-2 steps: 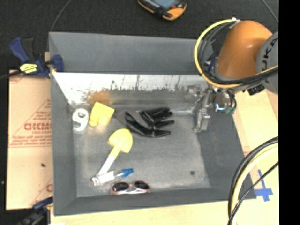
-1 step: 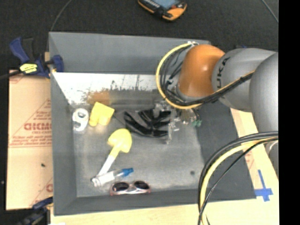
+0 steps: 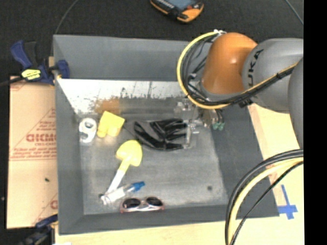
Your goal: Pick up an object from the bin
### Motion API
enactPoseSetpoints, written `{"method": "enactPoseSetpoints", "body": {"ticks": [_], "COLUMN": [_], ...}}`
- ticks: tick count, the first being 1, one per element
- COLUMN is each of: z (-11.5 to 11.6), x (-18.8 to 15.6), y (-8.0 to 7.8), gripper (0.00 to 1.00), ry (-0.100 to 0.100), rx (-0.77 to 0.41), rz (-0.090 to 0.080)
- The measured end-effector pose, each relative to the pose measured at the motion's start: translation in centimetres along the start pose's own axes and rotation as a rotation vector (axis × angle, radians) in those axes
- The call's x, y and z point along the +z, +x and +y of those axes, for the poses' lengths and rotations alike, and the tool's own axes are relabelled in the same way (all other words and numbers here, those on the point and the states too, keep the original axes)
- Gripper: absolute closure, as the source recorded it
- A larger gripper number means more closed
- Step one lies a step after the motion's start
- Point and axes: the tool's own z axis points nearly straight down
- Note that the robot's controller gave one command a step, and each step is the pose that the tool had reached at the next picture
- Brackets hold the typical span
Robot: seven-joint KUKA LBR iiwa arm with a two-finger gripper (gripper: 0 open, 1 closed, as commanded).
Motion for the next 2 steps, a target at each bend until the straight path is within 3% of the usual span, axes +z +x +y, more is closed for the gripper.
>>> {"method": "enactPoseSetpoints", "body": {"ticks": [1, 2], "z": [4.8, 6.9], "x": [4.0, 6.8], "y": [-1.0, 0.4], "gripper": [0.0, 0.0], "ry": [-0.003, -0.001], "rx": [-0.063, 0.105], "rz": [0.01, -0.004]}}
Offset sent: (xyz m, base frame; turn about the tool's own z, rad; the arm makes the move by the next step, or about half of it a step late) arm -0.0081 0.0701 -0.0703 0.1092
